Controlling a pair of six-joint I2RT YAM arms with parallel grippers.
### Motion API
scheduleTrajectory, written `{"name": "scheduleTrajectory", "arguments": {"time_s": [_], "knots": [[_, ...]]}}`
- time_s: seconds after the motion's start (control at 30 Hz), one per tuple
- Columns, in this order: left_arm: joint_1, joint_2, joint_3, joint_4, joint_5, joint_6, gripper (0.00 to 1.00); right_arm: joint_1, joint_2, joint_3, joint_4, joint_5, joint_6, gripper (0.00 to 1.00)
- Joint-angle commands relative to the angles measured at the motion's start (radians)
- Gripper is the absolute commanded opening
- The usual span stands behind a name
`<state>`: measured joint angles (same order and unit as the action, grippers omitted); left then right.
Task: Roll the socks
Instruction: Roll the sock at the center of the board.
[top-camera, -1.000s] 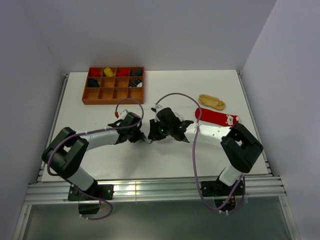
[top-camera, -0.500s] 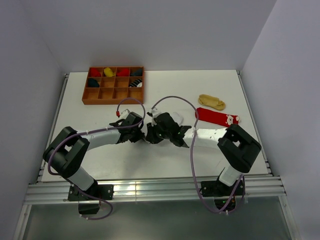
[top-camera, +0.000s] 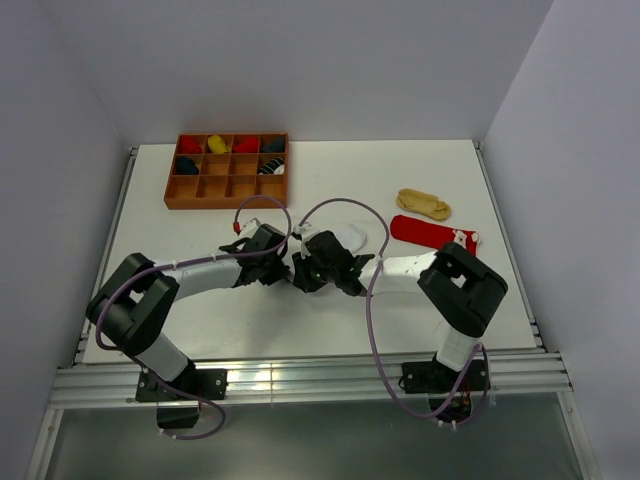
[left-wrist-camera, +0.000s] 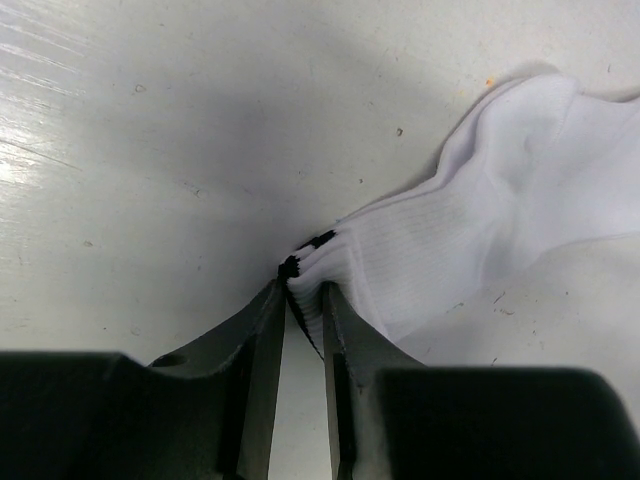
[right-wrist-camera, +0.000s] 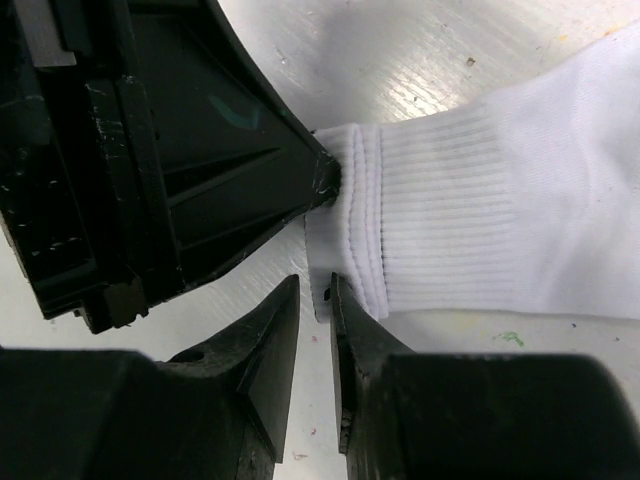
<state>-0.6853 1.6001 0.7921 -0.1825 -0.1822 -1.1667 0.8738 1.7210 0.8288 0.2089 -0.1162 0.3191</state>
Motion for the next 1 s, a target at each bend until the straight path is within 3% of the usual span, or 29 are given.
{"name": "scheduleTrajectory", "arguments": {"time_s": [0.0,0.5,0.97], "knots": [[-0.014,0.029,-0.001,-0.101,0.001,0.032,0.27,0.005,-0.015,-0.019,-0.002,0.064,-0.041,0.27],[-0.022,0.034,0.013,-0.117,-0.002,0.042,0.27,0.056,-0.051,-0.011,-0.016,0.177,-0.121,0.34],[-0.022,0.031,0.022,-0.117,0.007,0.053,0.27,0.073,0.095,0.050,-0.172,0.271,-0.103,0.43]]}}
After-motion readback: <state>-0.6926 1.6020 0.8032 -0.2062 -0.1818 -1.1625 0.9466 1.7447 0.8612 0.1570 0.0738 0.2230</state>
